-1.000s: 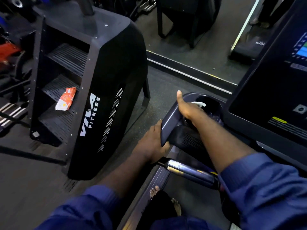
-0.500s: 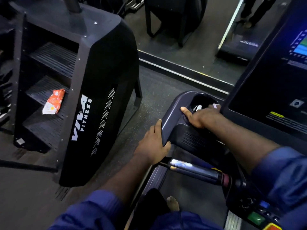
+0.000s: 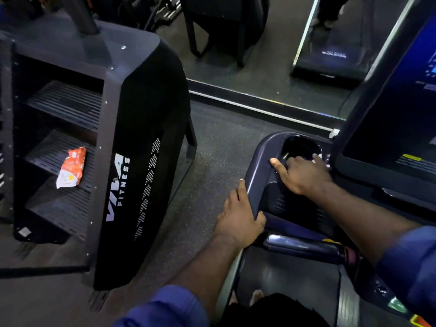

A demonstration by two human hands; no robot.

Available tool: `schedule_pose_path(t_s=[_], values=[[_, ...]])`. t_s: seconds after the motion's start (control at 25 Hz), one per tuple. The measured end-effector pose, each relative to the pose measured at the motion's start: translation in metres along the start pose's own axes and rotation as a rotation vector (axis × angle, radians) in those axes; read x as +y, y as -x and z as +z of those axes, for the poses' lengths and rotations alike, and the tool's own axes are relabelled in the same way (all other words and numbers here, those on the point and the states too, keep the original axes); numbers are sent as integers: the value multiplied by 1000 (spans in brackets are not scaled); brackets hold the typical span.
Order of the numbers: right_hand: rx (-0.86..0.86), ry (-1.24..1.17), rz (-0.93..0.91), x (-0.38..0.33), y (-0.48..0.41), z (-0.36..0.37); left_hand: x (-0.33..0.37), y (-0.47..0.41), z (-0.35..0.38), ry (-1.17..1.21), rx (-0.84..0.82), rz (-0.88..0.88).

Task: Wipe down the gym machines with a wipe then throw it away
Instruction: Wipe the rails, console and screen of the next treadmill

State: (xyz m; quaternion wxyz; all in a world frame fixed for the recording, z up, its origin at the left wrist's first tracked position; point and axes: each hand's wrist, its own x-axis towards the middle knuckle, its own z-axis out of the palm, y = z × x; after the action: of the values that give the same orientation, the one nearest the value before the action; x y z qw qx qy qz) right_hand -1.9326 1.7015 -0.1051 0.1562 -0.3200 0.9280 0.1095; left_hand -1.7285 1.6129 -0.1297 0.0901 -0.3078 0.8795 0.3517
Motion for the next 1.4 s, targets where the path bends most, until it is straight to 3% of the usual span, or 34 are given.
schedule_pose_path(t_s=[0.16, 0.24, 0.32, 0.4, 0.44, 0.48, 0.6, 0.72, 0.88, 1.04, 1.12, 1.24, 1.4], values=[[-114, -73, 75, -6, -3, -24, 4, -2, -1, 3, 14, -6], [-100, -417, 214, -15, -11, -27, 5, -1, 2, -9, 26, 3], [-50, -954, 371, -21, -23, -28, 3, -2, 5, -15, 39, -8], [-71, -1441, 407, -21, -28, -30, 4, -4, 6, -18, 45, -16], [-88, -1483, 365, -23, -27, -27, 3, -3, 7, -18, 45, -17], [-87, -1340, 290, -24, -24, -23, 2, -3, 7, -17, 46, -15], [-9, -370, 43, -8, 10, -5, 4, -3, 6, -16, 45, -2], [-92, -31, -23, 6, 20, -15, 4, -1, 4, -11, 64, 7], [-221, -48, -9, 4, -1, -22, -3, -1, 7, -14, 89, 12], [-240, -35, 109, -5, 3, -25, -4, -1, 8, -11, 100, 7], [-140, 25, 104, -11, 13, -26, -3, -2, 8, -12, 101, 8], [162, -57, 11, -9, 47, 20, 0, -3, 5, -16, 85, 7], [271, -261, -135, -16, 66, 64, 1, -3, 8, -37, 88, 0]])
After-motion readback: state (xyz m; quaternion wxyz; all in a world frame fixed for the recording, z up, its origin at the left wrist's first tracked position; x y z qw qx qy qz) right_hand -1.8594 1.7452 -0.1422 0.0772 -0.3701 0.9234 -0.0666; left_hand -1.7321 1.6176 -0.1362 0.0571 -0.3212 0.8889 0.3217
